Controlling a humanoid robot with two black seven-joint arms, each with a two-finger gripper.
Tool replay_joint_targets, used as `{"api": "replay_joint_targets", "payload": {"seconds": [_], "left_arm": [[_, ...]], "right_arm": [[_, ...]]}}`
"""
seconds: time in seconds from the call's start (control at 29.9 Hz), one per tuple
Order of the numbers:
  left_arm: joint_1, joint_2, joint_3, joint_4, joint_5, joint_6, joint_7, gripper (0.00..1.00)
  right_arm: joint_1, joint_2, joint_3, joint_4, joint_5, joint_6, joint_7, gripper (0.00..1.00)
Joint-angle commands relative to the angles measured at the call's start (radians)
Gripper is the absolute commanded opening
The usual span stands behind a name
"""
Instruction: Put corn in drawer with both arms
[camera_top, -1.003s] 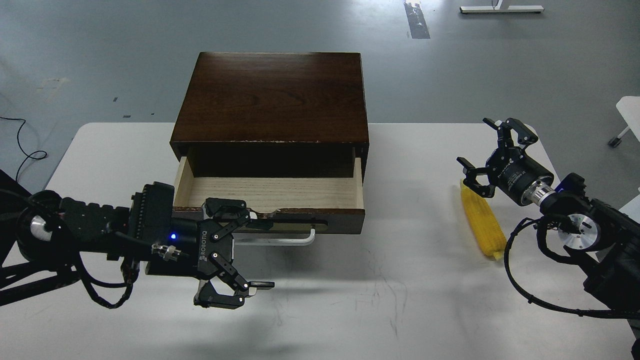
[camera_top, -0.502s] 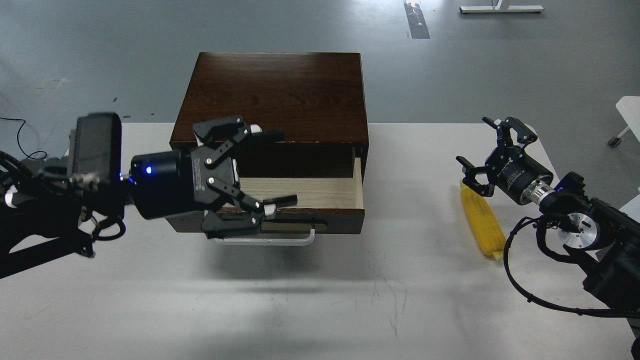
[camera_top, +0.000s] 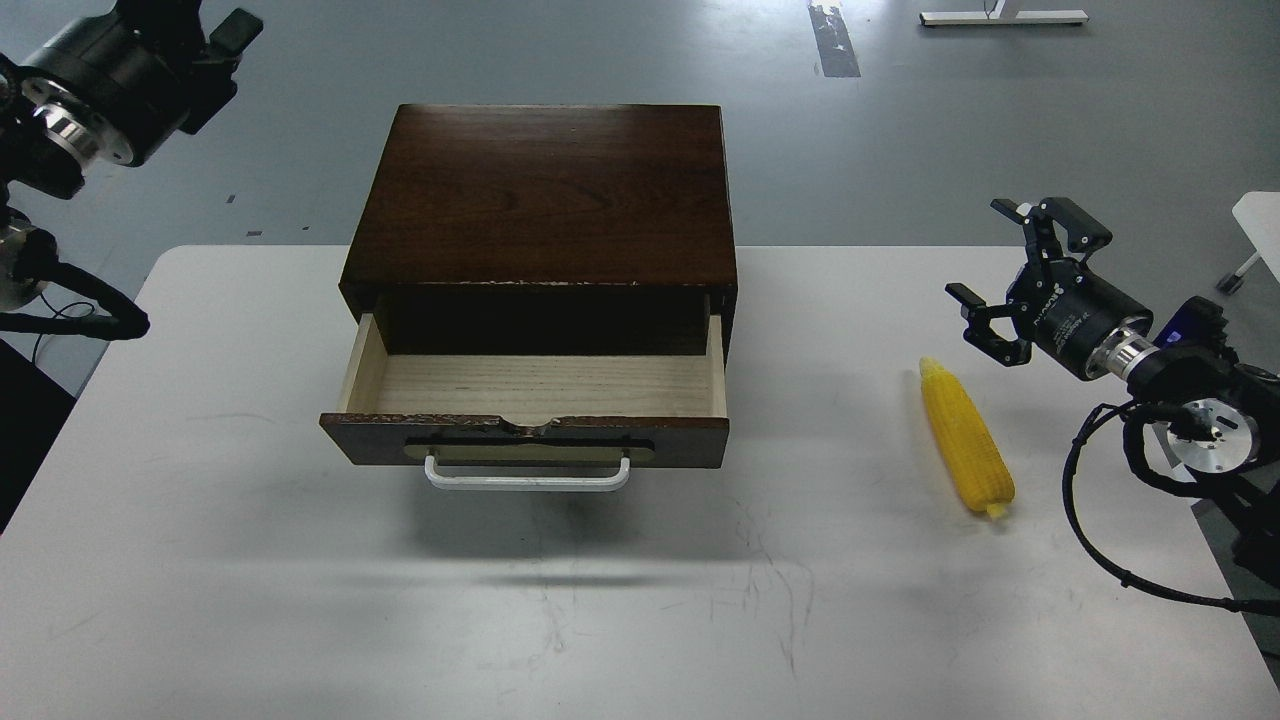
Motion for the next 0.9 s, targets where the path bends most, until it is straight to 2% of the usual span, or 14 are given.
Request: {"api": "replay_joint_targets", "payload": {"seconds": [0.0,0.07,0.13,0.2,0.27,0.33,0.4,0.6,0.87], "left_arm": [[0.035,-0.081,-0.004,0.213,-0.115,-0.023,0.181,0.98],[0.04,-0.101,-0.004,0.27,-0.157,-0.049,0.199,0.98],[0.064,-0.115,-0.004,0.341,-0.198,-0.15,0.202,0.98],[0.081,-0.118,-0.004,0.358,-0.2,-0.193,0.199,0.98],[0.092,-0.118,-0.004,0.359,-0.2,-0.2,0.198,0.98],[0.11,-0.118,-0.004,0.359,-0.2,-0.2,0.196,0.99],[0.116,-0.118,-0.004,0.359,-0.198,-0.201,0.195,0.99],[0.126,-0.115,-0.003,0.359,-0.195,-0.201,0.19,0.99],[0.143,-0.115,-0.001,0.358,-0.186,-0.198,0.189,0.98]], "right_arm": [[0.011,-0.057,0.0,0.05,-0.153,0.0,0.027,1.0],[0.012,-0.076,0.0,0.081,-0.229,0.0,0.028,1.0],[0.011,-0.124,0.0,0.153,-0.443,0.0,0.036,1.0],[0.008,-0.152,-0.004,0.214,-0.64,0.0,0.053,1.0],[0.008,-0.168,-0.021,0.253,-0.77,-0.021,0.065,1.0],[0.008,-0.198,-0.099,0.3,-0.989,-0.094,0.07,1.0],[0.015,-0.217,-0.173,0.32,-1.11,-0.148,0.079,1.0],[0.049,-0.223,-0.338,0.314,-1.333,-0.249,0.084,0.99],[0.051,-0.182,-0.489,0.225,-1.367,-0.403,0.082,0.93]]}}
